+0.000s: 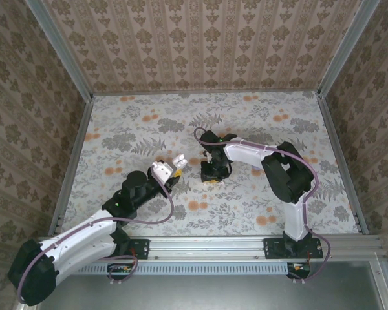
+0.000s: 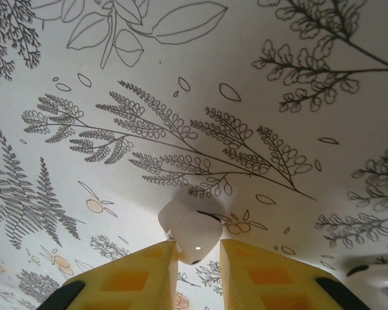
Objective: Insert the wireless bluetooth earbuds into the charging case
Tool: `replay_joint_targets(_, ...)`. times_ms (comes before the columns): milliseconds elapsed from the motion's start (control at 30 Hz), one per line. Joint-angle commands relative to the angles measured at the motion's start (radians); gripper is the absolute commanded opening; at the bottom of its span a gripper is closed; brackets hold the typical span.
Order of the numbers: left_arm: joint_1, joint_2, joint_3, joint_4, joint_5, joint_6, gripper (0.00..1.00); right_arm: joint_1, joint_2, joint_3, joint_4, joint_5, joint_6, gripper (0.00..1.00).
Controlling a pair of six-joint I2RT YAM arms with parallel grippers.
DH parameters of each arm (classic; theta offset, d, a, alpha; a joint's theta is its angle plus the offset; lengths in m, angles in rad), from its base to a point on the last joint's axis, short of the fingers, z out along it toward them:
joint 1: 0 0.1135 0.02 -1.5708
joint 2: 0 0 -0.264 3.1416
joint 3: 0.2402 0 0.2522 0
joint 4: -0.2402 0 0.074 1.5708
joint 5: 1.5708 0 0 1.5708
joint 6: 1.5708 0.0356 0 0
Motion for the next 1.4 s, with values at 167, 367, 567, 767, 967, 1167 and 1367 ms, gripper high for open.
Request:
replay_joint_targets(167,0.007,-0.019,-0.012,-0.002,-0.004,0.018,0.17,-0.004,0.029,0.016,-0.004,0.011,-0.007,0.16)
replay_joint_targets(367,0.008,-0.014,-0.021,0.009,0.003,0.011,0.18,-0.007,-0.032,-0.015,0.023,0.037,-0.015,0.13)
replay_joint_targets(567,0.016,0.011,-0.040,0.059,0.039,-0.013,0.18,-0.019,-0.162,-0.137,0.164,0.051,-0.016,0.10)
replay_joint_targets(767,0.026,0.110,-0.073,0.189,0.139,-0.040,0.17,-0.041,-0.339,-0.329,0.416,0.041,-0.043,0.08)
replay_joint_targets(967,0.035,0.222,-0.066,0.322,0.229,-0.068,0.17,-0.072,-0.529,-0.508,0.654,-0.013,-0.163,0.06)
replay_joint_targets(1167,0.035,0.305,-0.027,0.391,0.293,-0.060,0.17,-0.139,-0.696,-0.650,0.850,-0.124,-0.243,0.01)
replay_joint_targets(1367,0.033,0.400,0.030,0.462,0.359,-0.061,0.17,-0.171,-0.835,-0.740,0.990,-0.188,-0.303,0.01)
